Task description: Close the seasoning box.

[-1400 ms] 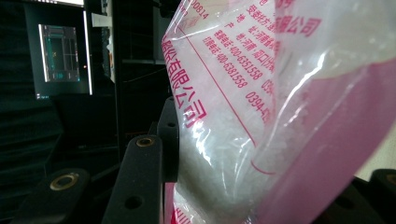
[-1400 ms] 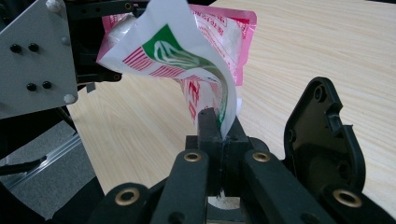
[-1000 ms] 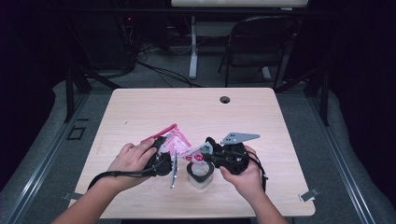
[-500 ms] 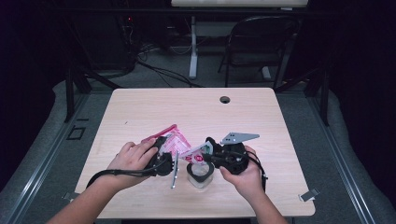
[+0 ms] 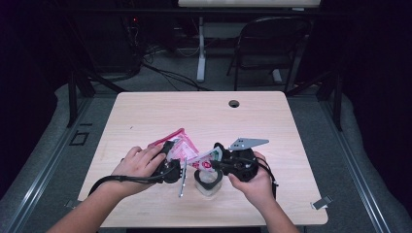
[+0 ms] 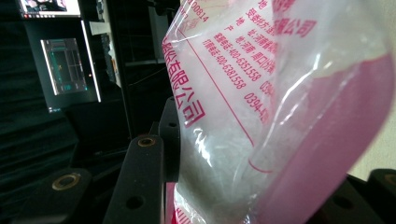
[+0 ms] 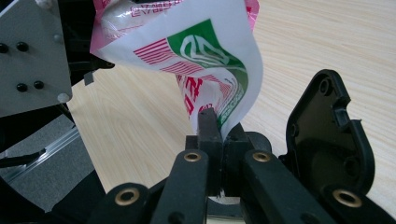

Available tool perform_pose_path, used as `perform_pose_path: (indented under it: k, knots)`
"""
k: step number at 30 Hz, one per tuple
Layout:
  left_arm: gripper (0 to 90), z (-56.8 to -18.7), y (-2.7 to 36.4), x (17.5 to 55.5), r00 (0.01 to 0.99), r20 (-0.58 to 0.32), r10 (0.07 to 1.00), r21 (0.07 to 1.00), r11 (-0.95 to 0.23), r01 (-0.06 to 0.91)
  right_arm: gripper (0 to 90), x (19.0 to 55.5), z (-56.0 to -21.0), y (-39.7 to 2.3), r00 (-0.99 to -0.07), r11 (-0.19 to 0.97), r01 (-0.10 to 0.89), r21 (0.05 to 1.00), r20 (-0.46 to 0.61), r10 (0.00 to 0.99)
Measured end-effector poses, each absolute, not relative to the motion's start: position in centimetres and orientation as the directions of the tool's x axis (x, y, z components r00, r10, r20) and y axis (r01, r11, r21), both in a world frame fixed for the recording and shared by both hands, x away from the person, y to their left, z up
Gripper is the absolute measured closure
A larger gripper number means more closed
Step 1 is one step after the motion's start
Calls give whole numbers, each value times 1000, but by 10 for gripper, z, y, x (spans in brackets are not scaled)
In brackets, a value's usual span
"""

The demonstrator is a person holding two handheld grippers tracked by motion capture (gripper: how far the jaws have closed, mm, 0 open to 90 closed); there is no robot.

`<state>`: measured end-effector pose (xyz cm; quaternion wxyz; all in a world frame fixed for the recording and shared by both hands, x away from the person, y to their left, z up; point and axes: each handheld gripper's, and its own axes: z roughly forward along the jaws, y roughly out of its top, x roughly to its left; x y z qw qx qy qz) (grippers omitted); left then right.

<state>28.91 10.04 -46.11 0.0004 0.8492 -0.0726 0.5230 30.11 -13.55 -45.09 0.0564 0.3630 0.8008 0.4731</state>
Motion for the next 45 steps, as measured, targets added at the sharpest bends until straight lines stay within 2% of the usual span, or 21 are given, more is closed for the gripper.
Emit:
perform_pose_path:
  k: [13,18,45]
  knots:
    - [666,-459,97,286,425,893,-151,-99,-985,-142,900,301,-450,-137,-726,293,529,796,246,642]
    - [670,-459,95,284,395,898,-194,-144,-978,-154,900,301,-451,-137,-728,296,530,795,247,640]
    - [688,-457,90,281,391,900,-194,-144,-978,-153,900,301,-455,-137,-730,329,543,772,241,640]
